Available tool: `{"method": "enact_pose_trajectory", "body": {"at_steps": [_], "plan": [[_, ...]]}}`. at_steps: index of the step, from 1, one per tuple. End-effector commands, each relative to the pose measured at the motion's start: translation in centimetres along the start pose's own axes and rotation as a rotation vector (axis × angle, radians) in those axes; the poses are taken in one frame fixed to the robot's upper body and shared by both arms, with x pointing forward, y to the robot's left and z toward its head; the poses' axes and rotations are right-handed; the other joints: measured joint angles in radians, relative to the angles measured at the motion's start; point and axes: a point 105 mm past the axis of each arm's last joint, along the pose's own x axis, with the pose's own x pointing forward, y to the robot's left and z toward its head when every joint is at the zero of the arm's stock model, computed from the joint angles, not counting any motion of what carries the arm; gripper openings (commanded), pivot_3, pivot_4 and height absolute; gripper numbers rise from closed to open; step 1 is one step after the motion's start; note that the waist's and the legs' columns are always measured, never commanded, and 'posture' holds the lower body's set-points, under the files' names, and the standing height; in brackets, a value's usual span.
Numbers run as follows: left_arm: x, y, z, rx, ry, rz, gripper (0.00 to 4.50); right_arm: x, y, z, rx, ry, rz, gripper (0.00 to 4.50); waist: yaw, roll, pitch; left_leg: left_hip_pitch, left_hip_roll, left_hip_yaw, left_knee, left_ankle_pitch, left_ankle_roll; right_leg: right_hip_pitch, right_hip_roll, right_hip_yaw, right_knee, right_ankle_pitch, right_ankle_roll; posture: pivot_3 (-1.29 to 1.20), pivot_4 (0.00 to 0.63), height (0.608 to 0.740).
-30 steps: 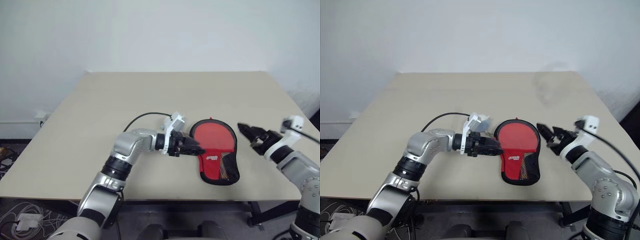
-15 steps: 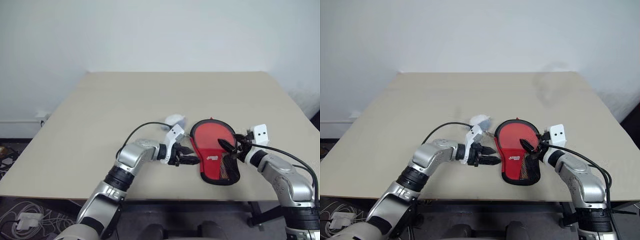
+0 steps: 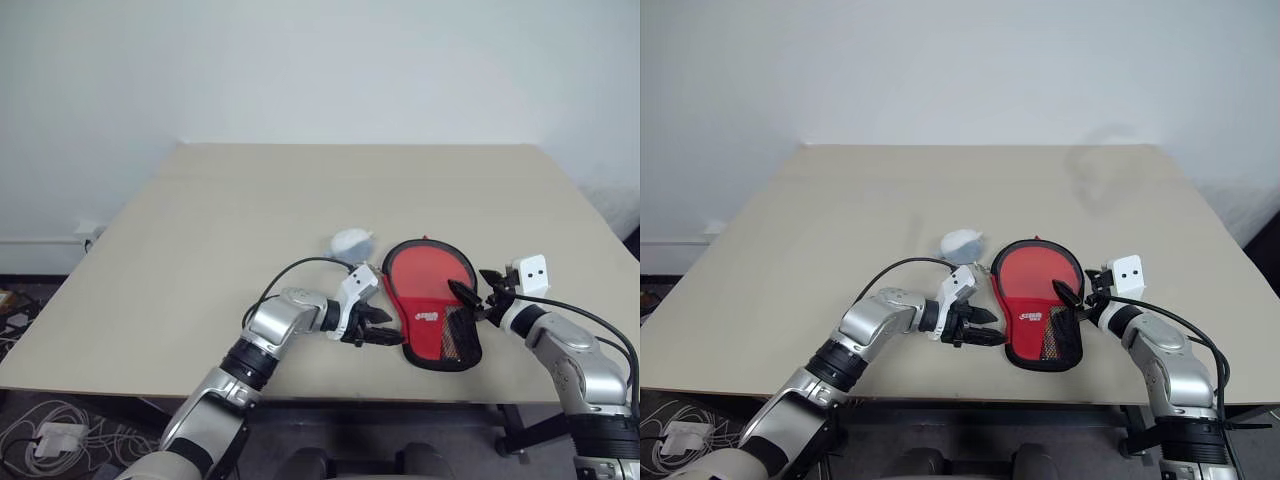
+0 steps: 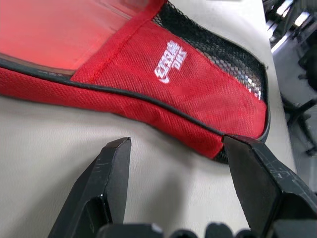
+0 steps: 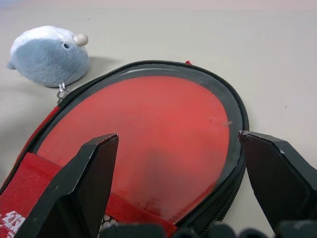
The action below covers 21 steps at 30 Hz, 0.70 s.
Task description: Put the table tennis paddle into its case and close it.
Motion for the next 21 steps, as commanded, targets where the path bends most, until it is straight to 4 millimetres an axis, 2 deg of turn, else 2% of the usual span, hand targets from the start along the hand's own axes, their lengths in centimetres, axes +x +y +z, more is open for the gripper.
{"method": "enact_pose_trajectory", "body": {"at_steps": [1,5,7,12,16,20,21], "plan": [[1.0,-1.1,1.7,-0.115,-0.030,-0.078,3.11,-0.1,-0.5,1.4,-0.048,-0.049,-0.023,4.18,0.004,0.000,0.000,0.000,0.000,0.000,0.000,0.000,0.000,0.000,0.000,0.000,0.000,0.000,0.000,0.00,0.000,0.716],[1.4,-1.5,2.7,-0.214,-0.047,-0.114,3.11,-0.1,-0.5,1.4,-0.045,-0.052,-0.029,4.18,0.001,0.000,0.000,0.000,0.000,0.000,0.001,0.000,0.000,0.000,0.000,0.000,0.000,0.000,0.000,0.00,0.000,0.716],[1.5,-1.6,3.5,-0.347,-0.057,-0.151,3.11,0.0,-0.5,1.3,-0.045,-0.049,-0.036,4.18,0.001,0.000,0.000,0.000,0.000,0.000,0.001,0.000,0.000,-0.001,0.000,0.000,0.001,0.000,0.000,0.00,0.000,0.716],[2.3,-1.6,4.0,-0.444,-0.034,-0.154,3.11,0.1,-0.7,1.0,-0.035,-0.047,-0.059,4.18,0.001,0.000,0.000,0.000,0.000,0.000,0.001,0.000,0.000,0.000,0.000,0.000,0.000,0.000,0.000,0.00,0.000,0.716],[2.9,-1.8,3.6,-0.472,-0.007,-0.142,3.11,0.2,-0.9,0.9,-0.034,-0.043,-0.080,4.18,0.001,0.000,0.000,0.000,0.000,0.000,0.001,0.000,0.000,-0.001,0.000,0.000,0.001,0.000,0.000,0.00,0.000,0.716],[3.3,-2.1,2.2,-0.530,0.060,-0.125,3.11,0.0,-1.5,0.7,-0.017,-0.040,-0.111,4.18,0.003,0.000,0.000,0.000,0.000,-0.001,0.001,0.000,0.000,-0.001,0.000,0.000,0.001,0.000,0.000,0.00,0.000,0.716],[3.3,-2.0,2.1,-0.542,0.060,-0.118,2.72,0.0,-1.5,0.6,-0.015,-0.038,-0.114,4.22,0.003,0.000,0.000,0.000,0.000,-0.001,0.001,0.000,0.000,-0.001,0.000,0.000,0.000,0.000,0.000,0.00,0.000,0.716]]}}
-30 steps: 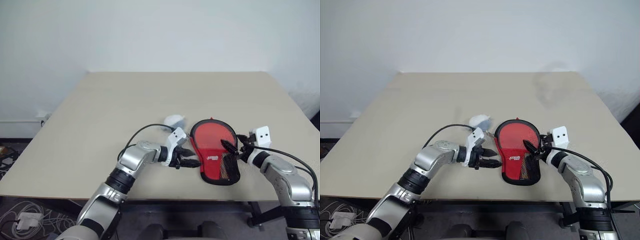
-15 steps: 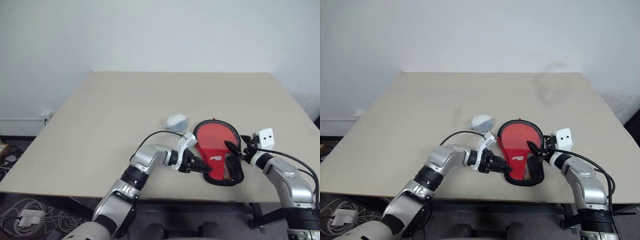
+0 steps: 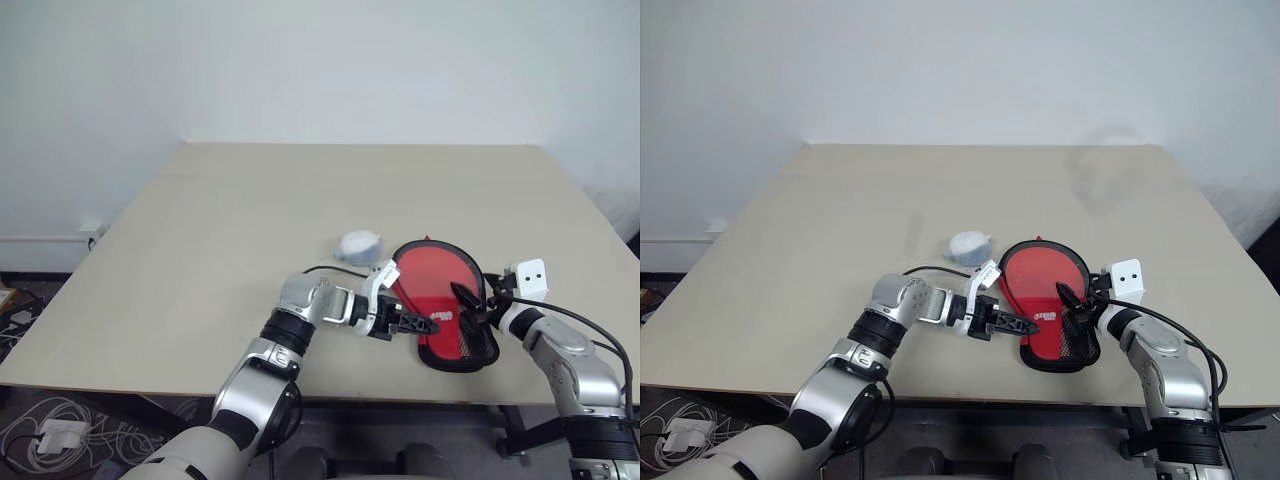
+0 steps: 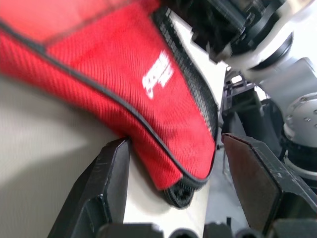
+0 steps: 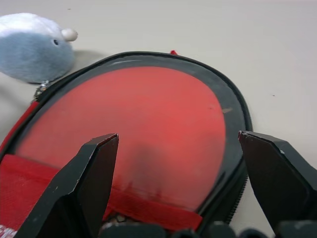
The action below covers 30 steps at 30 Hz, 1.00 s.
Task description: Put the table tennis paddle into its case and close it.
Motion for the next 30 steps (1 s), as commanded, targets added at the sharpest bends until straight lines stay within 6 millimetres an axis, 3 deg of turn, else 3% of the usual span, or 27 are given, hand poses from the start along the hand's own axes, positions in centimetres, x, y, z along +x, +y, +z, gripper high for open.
{"method": "enact_pose_trajectory", "body": {"at_steps": [1,8,20,25,30], "plan": [[0.1,-0.5,0.3,-0.019,0.004,0.001,2.51,-0.1,-0.8,1.5,-0.010,-0.057,-0.034,4.22,0.000,0.000,0.000,0.000,0.000,0.000,0.000,0.000,0.000,0.000,0.000,0.000,0.000,0.000,0.000,0.00,0.000,0.716],[0.1,-0.3,0.4,-0.058,0.010,0.018,0.13,0.0,-1.4,1.7,0.016,-0.061,-0.069,4.22,0.000,0.000,0.000,0.000,0.000,0.000,0.000,0.000,0.000,-0.001,0.000,0.000,0.000,0.000,0.000,0.00,0.000,0.716],[0.3,-2.1,0.7,-0.171,0.039,-0.057,0.05,-1.2,-1.4,3.3,0.084,-0.138,-0.006,4.22,0.000,0.000,0.000,0.000,0.000,0.000,0.000,0.000,0.000,-0.001,-0.001,0.000,0.000,0.000,0.000,0.00,0.000,0.716],[1.3,-5.2,-0.1,-0.201,0.134,-0.139,0.05,-2.4,-1.2,3.0,0.034,-0.112,0.039,4.22,-0.001,0.000,0.000,-0.001,-0.001,0.000,0.000,0.000,0.000,-0.001,-0.001,0.000,0.000,0.000,0.000,0.00,0.000,0.716],[2.6,-5.9,-2.4,-0.172,0.262,-0.134,0.05,-2.6,-1.8,2.8,0.008,-0.103,0.010,4.22,-0.001,0.000,0.000,0.000,0.000,0.000,-0.001,0.000,0.000,-0.002,-0.001,0.001,0.001,0.000,0.000,0.00,0.000,0.716]]}}
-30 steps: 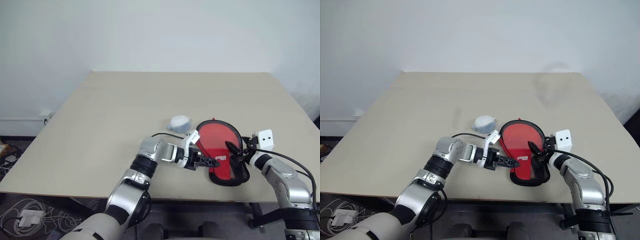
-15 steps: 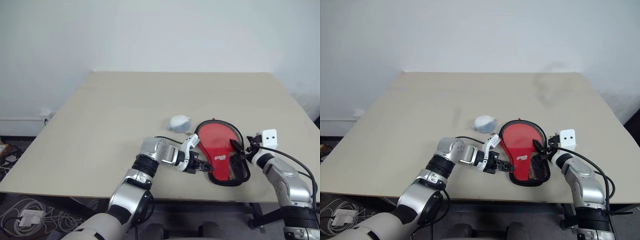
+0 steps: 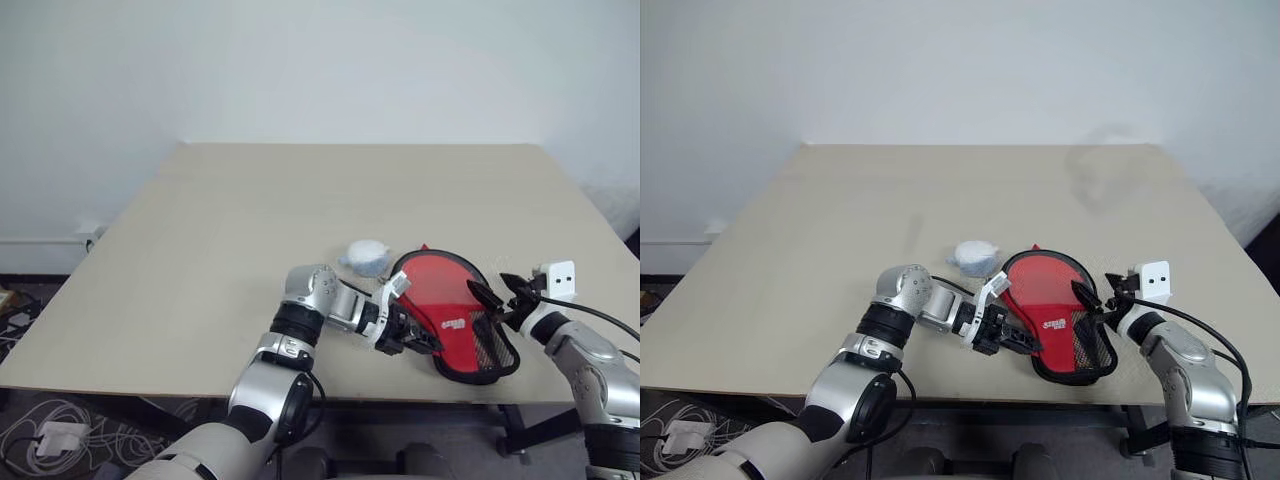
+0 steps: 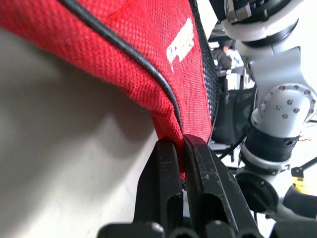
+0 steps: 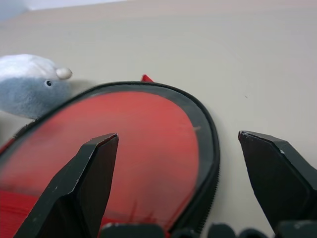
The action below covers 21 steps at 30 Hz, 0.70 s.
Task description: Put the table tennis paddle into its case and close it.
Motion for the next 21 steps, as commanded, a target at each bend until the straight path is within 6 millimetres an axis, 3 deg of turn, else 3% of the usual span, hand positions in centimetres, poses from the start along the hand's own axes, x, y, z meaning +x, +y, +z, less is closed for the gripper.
{"method": "enact_pose_trajectory", "body": {"at_steps": [1,13,21], "plan": [[2.6,-2.5,-1.7,0.072,0.133,-0.067,0.05,-0.3,-0.3,1.9,-0.052,-0.059,-0.009,4.22,0.004,0.000,0.000,0.000,0.000,0.000,0.000,0.000,0.000,0.000,0.000,0.000,0.000,0.000,0.000,0.00,0.000,0.716],[3.7,-2.7,-5.5,0.127,0.288,-0.074,0.05,-0.8,-0.9,2.0,-0.089,-0.041,-0.022,4.22,0.004,0.000,0.000,0.000,-0.001,0.000,0.000,0.000,0.000,0.000,-0.002,0.001,0.000,0.000,0.000,0.00,0.000,0.716],[2.7,-0.9,-4.3,0.042,0.199,-0.001,0.05,-1.1,-1.3,1.4,-0.109,-0.006,-0.040,4.22,0.003,0.000,0.000,0.000,-0.001,0.000,0.000,0.000,0.000,0.000,-0.002,0.001,-0.001,0.000,0.000,0.00,0.000,0.716]]}}
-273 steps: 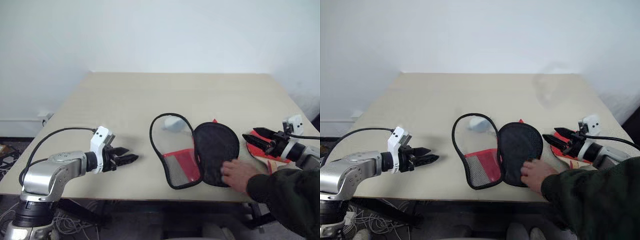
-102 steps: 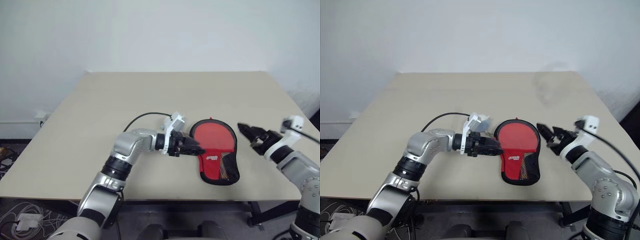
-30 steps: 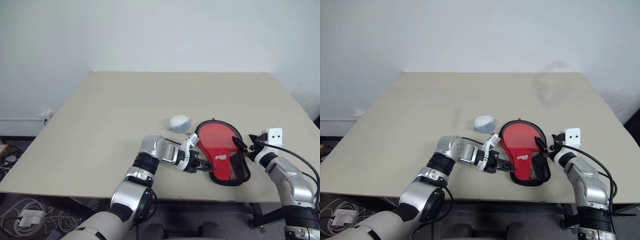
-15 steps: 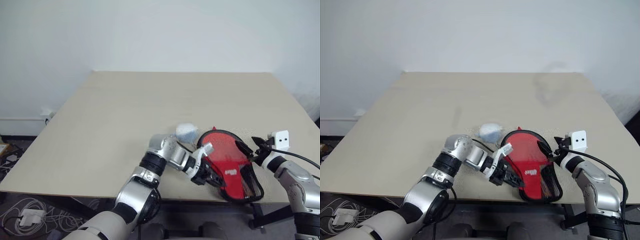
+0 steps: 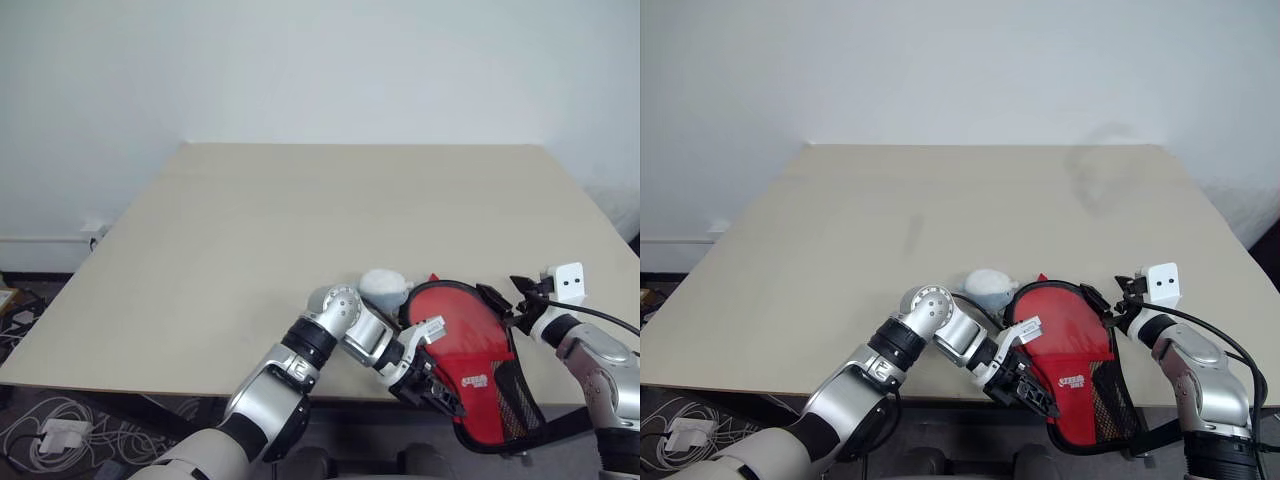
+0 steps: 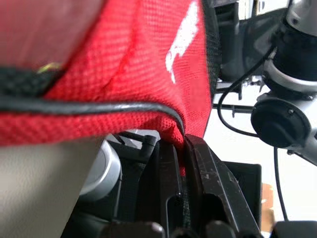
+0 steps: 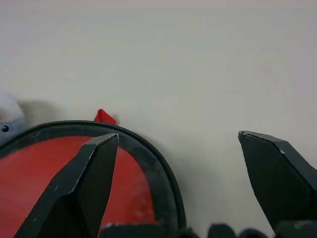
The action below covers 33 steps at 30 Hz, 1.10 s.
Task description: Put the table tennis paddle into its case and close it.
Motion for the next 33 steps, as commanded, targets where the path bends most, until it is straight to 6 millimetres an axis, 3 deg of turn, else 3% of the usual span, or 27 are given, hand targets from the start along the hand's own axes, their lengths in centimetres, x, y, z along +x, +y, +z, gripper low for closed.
{"method": "enact_pose_trajectory", "body": {"at_steps": [1,2,5,10,18,21,25,33], "plan": [[-0.9,-0.2,0.5,0.041,-0.054,0.033,0.05,-0.3,-0.4,1.3,-0.057,-0.034,-0.014,4.22,0.000,0.000,0.000,0.000,0.000,0.000,0.000,0.000,0.000,0.000,0.000,0.000,0.000,0.000,0.000,0.00,0.000,0.716],[-0.9,-0.2,0.6,0.056,-0.062,0.043,0.05,-0.3,-0.5,1.2,-0.061,-0.030,-0.015,4.22,0.000,0.000,0.000,0.000,0.000,0.001,0.000,0.000,0.000,0.000,0.000,0.000,0.000,0.000,0.000,0.00,0.000,0.716],[-1.3,-0.1,0.6,0.077,-0.079,0.072,0.70,0.1,-0.5,1.4,-0.057,-0.032,-0.010,4.22,0.000,0.000,0.000,0.000,0.000,0.001,0.000,0.000,0.000,0.000,0.000,0.000,0.000,0.000,0.000,0.00,0.000,0.716],[-2.4,0.4,1.1,0.106,-0.121,0.133,2.38,0.6,-0.4,1.8,-0.063,-0.031,0.012,4.22,0.000,0.000,0.000,0.000,0.000,0.001,0.000,0.000,0.000,0.000,0.000,0.001,0.000,0.000,0.000,0.00,0.000,0.716],[-6.4,0.5,1.9,0.269,-0.207,0.265,2.38,1.2,-0.2,4.0,-0.002,-0.108,0.048,4.22,-0.003,0.000,0.000,0.001,0.001,0.001,0.000,0.000,-0.001,0.000,0.001,0.001,0.000,0.000,0.000,0.00,0.000,0.716],[-8.0,0.3,2.5,0.459,-0.289,0.336,2.38,1.5,0.3,5.0,0.020,-0.139,0.073,4.22,-0.003,0.001,0.000,0.001,0.001,0.001,0.000,0.000,-0.001,0.000,0.001,0.001,0.000,0.000,0.000,0.00,0.000,0.716],[-8.9,-0.2,2.2,0.552,-0.298,0.324,2.38,1.9,1.2,5.6,0.024,-0.143,0.114,4.22,0.002,0.001,0.000,0.000,0.000,0.001,0.000,0.000,-0.001,0.001,0.001,0.001,-0.001,0.000,0.000,0.00,0.000,0.716],[-13.9,-0.6,4.7,0.648,-0.515,0.412,2.38,1.4,5.7,3.2,-0.035,-0.006,0.329,4.22,0.000,0.000,0.000,0.000,0.001,0.001,0.000,0.000,-0.001,0.000,0.002,0.001,-0.001,0.000,0.000,0.00,0.000,0.716]]}}
